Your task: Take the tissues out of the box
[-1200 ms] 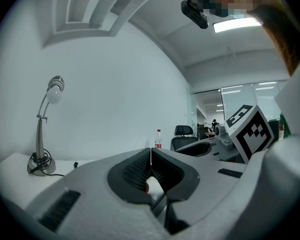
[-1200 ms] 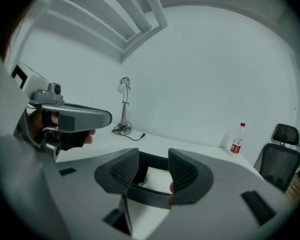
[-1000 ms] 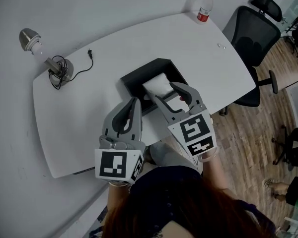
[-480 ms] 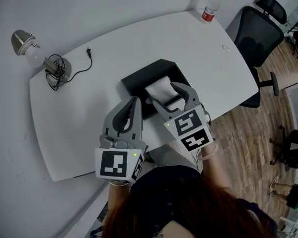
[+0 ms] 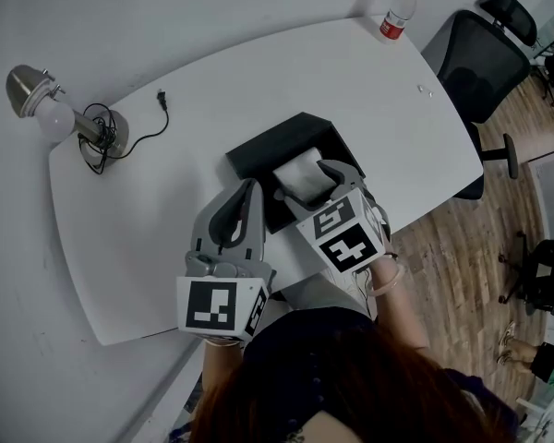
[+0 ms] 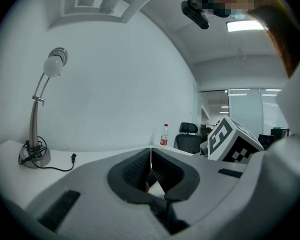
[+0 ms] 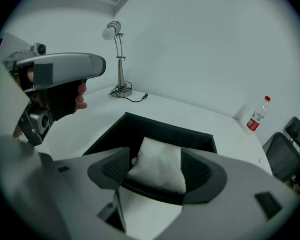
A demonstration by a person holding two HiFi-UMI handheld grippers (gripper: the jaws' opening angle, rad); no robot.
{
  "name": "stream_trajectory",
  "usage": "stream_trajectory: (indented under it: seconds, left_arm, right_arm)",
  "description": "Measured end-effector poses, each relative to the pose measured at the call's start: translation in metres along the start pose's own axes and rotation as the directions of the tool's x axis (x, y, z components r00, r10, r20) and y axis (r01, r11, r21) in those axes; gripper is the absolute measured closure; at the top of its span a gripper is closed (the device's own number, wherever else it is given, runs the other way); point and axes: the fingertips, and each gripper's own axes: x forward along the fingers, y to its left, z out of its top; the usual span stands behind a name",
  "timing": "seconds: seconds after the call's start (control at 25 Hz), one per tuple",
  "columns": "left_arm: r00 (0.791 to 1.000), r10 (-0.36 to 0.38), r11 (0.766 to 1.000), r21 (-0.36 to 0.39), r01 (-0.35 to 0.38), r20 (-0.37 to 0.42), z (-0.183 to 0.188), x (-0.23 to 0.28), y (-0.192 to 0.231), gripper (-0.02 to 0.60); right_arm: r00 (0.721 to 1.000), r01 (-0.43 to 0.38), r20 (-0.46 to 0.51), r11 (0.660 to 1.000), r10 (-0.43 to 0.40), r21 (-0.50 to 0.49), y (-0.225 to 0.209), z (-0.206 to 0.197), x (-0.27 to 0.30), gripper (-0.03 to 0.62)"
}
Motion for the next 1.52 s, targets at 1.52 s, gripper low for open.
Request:
stream_trajectory:
  seconds: [1.52]
  left_arm:
    - [1.0, 0.015, 0.998, -0.06, -0.014, 0.004, -0.004, -0.01, 0.02, 0.557]
  right_arm:
    - [0.945, 0.108, -0.305, 0.993, -0.118, -0.048, -0.016, -0.019, 0.033, 0.347]
